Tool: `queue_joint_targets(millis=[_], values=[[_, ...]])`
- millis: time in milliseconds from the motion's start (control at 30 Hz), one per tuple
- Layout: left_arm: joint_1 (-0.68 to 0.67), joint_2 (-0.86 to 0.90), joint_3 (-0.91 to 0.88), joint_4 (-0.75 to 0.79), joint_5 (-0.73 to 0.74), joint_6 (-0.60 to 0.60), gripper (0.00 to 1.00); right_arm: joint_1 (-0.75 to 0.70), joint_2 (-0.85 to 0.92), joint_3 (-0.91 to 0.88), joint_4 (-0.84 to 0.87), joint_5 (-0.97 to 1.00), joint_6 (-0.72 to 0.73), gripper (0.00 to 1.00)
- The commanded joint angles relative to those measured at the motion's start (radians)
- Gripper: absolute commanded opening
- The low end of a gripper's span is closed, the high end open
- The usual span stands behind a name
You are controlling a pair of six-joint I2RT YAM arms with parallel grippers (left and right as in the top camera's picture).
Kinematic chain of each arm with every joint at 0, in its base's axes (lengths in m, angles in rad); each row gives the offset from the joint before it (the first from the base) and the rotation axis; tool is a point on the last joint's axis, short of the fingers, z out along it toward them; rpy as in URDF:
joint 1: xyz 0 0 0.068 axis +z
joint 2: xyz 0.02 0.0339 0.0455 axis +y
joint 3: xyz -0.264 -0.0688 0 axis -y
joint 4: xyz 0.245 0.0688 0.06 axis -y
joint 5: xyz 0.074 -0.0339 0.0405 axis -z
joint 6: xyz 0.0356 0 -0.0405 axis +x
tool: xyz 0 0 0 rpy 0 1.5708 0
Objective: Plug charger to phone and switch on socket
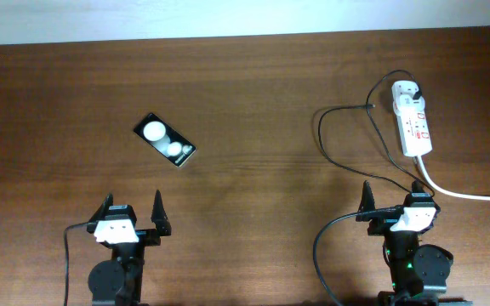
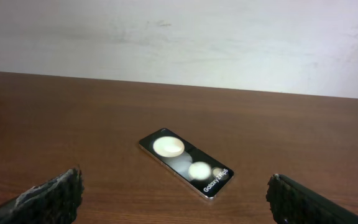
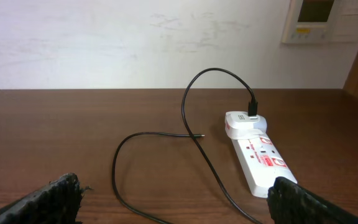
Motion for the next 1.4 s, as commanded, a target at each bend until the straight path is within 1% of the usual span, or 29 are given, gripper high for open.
queue_joint_targets(millis=[0, 367, 600, 900, 1000, 1133, 1233, 1300, 1367], values=[[0.002, -0.004, -0.003, -0.002, 0.008, 0.019, 0.99, 0.003, -0.01, -0.007, -0.002, 0.002, 0.0, 0.99], [0.002, -0.004, 0.0, 0.001, 0.009, 0.014, 0.99, 0.003, -0.01, -0.007, -0.002, 0.002, 0.0, 0.99], [0.002, -0.004, 0.082, 0.001, 0.008, 0.012, 0.99, 0.003, -0.01, -0.007, -0.002, 0.002, 0.0, 0.99], [0.002, -0.004, 0.09, 0.027, 0.008, 0.012, 0.99, 0.003, -0.01, -0.007, -0.002, 0.002, 0.0, 0.99], [0.002, 0.001, 0.13, 0.032, 0.007, 0.011, 0.99, 0.003, -0.01, -0.007, -0.002, 0.002, 0.0, 0.99], [0.002, 0.129, 0.28, -0.04, 0.0, 0.011, 0.99, 0.003, -0.01, -0.007, -0.002, 0.002, 0.0, 0.99], [0.002, 0.328, 0.451, -0.085, 0.0, 0.011, 0.99, 0.003, -0.01, -0.007, -0.002, 0.002, 0.0, 0.99], [0.002, 0.45, 0.572, -0.152, 0.0, 0.011, 0.99, 0.003, -0.01, -0.007, -0.002, 0.002, 0.0, 0.99], [0.002, 0.597, 0.729, -0.251, 0.0, -0.013, 0.99, 0.003, -0.01, -0.007, -0.002, 0.002, 0.0, 0.99]])
